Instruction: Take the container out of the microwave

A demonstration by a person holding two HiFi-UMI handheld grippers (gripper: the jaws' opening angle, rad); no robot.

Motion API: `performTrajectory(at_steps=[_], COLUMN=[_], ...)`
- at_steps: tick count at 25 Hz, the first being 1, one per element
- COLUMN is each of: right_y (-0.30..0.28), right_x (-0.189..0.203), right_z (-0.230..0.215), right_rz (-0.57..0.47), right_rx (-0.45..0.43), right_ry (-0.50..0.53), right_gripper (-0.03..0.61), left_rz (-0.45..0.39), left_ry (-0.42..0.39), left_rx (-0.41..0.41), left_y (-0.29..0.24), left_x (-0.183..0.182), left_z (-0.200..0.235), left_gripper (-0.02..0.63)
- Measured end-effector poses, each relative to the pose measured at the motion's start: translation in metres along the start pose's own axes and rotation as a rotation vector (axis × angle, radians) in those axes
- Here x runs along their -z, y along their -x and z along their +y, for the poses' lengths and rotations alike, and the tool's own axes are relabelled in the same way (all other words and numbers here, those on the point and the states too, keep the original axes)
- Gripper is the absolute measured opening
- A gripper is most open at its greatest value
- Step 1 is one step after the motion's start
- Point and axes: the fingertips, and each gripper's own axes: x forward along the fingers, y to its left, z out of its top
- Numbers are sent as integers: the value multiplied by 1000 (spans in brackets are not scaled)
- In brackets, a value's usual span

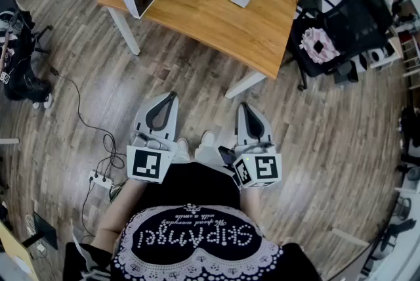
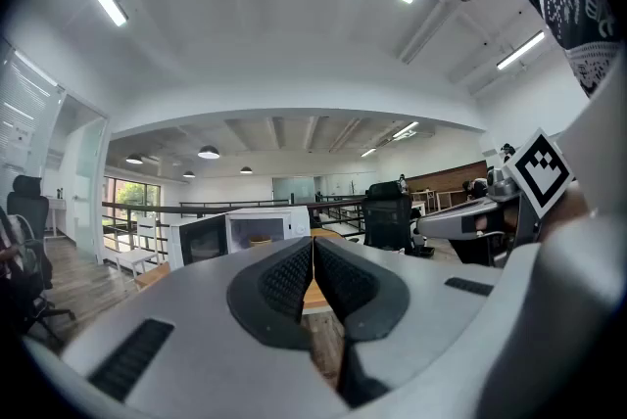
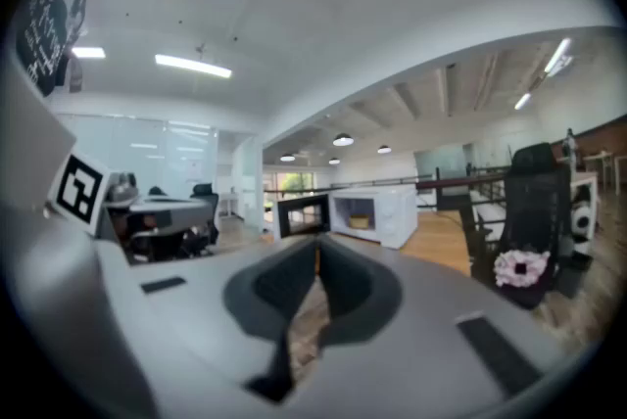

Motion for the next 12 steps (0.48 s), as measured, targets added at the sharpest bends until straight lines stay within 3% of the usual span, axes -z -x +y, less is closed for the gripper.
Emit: performTrajectory(at_steps=[12], right_y=[-2], right_x=[2], right_z=[14], right_rz=[5], right_rx=[-27], right_ry=[16], right_gripper=[34], left_rz=[4], left_ry=[20], left_rx=[10], left_y=[5], left_x=[3], left_z=[4], left_gripper=[28])
